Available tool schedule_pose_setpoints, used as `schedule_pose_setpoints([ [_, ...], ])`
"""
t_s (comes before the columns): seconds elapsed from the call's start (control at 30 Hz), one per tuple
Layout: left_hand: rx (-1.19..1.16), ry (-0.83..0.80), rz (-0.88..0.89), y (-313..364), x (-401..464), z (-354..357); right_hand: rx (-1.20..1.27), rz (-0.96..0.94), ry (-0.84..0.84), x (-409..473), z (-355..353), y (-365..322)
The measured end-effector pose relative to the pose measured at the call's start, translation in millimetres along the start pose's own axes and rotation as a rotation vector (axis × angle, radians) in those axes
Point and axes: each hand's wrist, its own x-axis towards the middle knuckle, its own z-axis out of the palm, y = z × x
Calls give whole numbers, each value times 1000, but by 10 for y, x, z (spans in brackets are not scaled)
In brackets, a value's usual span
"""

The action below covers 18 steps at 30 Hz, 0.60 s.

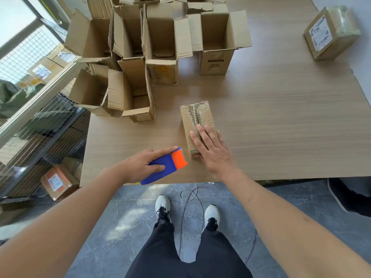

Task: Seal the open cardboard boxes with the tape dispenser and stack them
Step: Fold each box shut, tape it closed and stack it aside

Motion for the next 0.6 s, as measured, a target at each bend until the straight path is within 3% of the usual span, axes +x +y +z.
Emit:
schedule_pose_setpoints([
  [0.4,-78,-20,-35,25,69,35,23,10,-49,23,-42,-17],
  [0.6,-2,-54,-179,165,220,-43,75,22,-170,58,-214,-58],
])
